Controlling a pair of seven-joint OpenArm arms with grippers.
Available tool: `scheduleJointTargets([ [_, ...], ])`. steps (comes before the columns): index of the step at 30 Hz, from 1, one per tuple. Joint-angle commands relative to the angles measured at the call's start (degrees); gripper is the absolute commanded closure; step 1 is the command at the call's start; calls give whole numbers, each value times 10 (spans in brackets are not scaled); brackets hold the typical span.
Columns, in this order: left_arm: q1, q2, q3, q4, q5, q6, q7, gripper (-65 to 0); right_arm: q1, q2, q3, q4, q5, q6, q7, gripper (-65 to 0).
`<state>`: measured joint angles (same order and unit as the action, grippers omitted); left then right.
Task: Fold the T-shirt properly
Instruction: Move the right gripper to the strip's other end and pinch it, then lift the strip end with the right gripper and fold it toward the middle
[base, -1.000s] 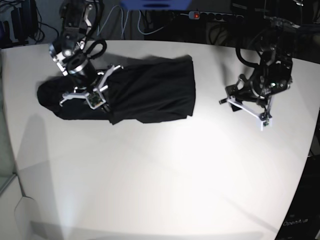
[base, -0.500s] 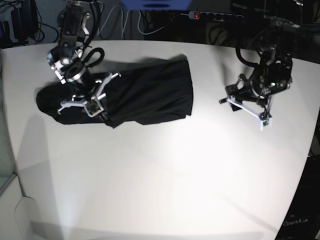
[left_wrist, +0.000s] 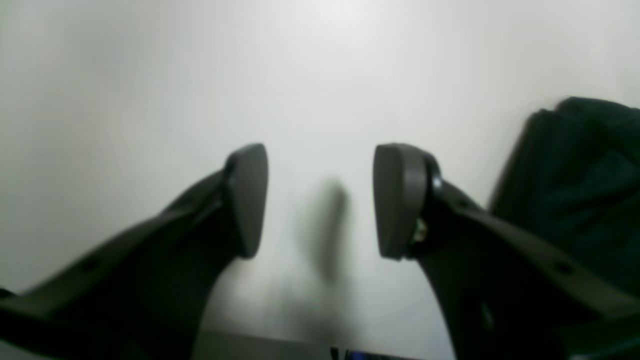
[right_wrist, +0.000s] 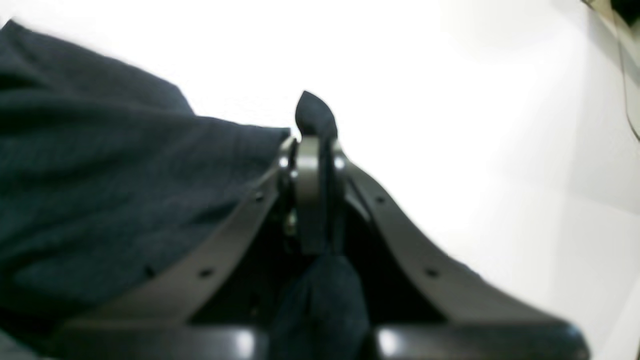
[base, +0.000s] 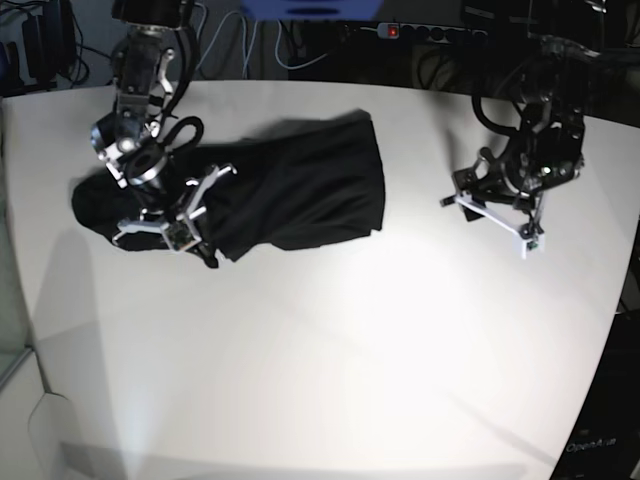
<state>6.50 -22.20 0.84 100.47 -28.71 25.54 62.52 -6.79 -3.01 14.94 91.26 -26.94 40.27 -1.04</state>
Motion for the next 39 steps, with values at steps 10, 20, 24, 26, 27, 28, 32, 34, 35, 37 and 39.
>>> scheduleJointTargets([
  [10, -7, -4, -2, 9, -2, 1, -8, -332, 24, 9, 30, -39, 7, -3, 14, -5],
  [20, -8, 10, -2, 9, 1, 1, -8, -332, 23, 10, 31, -36, 7, -3, 13, -221],
  [24, -8, 10, -2, 9, 2, 1, -8, -332, 23, 20, 31, -35, 7, -3, 13, -313],
  [26, -8, 10, -2, 9, 2, 1, -8, -332, 25, 24, 35, -34, 7, -3, 13, -351],
  [27, -8, 10, -2, 9, 3, 1, -8, -332, 25, 31, 44, -30, 7, -3, 13, -360],
  [28, -8, 10, -2, 10, 3, 1, -8, -332, 28, 33, 51, -24, 7, -3, 13, -365],
  [32, -8, 10, -3, 10, 1, 1, -8, -332, 52, 34, 92, -17, 7, -3, 13, -366],
  [34, -8, 10, -3, 12, 0, 1, -8, -332, 67, 34, 119, -19, 7, -3, 13, -366],
  [35, -8, 10, -4, 13, -1, 1, -8, -332, 76, 36, 134, -23, 7, -3, 13, -366],
  [37, -8, 9, -4, 14, -2, 1, -8, -332, 90, 38, 159, -33, 7, -3, 13, -366],
  [39, -8, 9, -4, 15, -2, 1, -8, -332, 103, 51, 185, -56, 7, -3, 13, -366],
])
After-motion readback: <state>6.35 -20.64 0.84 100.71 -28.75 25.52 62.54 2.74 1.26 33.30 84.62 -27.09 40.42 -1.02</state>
